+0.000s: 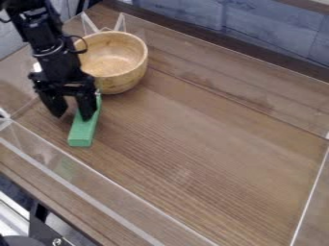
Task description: Put green stick into wooden bowl
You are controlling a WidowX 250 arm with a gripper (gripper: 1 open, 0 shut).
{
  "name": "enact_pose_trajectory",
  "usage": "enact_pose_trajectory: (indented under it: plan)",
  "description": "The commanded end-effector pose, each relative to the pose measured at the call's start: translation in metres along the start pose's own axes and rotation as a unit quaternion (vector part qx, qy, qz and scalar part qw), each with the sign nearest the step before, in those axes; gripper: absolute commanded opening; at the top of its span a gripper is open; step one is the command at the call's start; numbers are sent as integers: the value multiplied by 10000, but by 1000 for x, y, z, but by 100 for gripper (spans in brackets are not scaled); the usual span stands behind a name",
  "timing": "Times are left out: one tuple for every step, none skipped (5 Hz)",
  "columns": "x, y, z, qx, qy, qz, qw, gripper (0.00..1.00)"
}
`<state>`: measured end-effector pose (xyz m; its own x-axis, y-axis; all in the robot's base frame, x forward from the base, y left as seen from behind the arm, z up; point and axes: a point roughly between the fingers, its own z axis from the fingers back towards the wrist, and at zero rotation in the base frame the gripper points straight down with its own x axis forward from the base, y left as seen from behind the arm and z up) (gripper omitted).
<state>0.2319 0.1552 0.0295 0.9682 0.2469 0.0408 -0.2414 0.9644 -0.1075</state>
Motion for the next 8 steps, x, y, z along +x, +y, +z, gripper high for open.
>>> enact_pose_trajectory:
  plan:
    - [13, 3, 6, 50, -133, 192, 9997, 100]
    - [17, 8, 5, 32, -114, 377, 9992, 100]
    - [13, 11, -4, 16, -53, 256, 9997, 100]
    - [8, 15, -9, 17, 9, 116, 9999, 100]
    - [14, 26, -3, 5, 59, -232, 9997, 0]
    - [14, 27, -5, -1, 75, -90, 9999, 0]
    - [13, 27, -6, -10, 96, 63, 9999, 0]
    - [17, 27, 1, -20, 131, 83, 9999, 0]
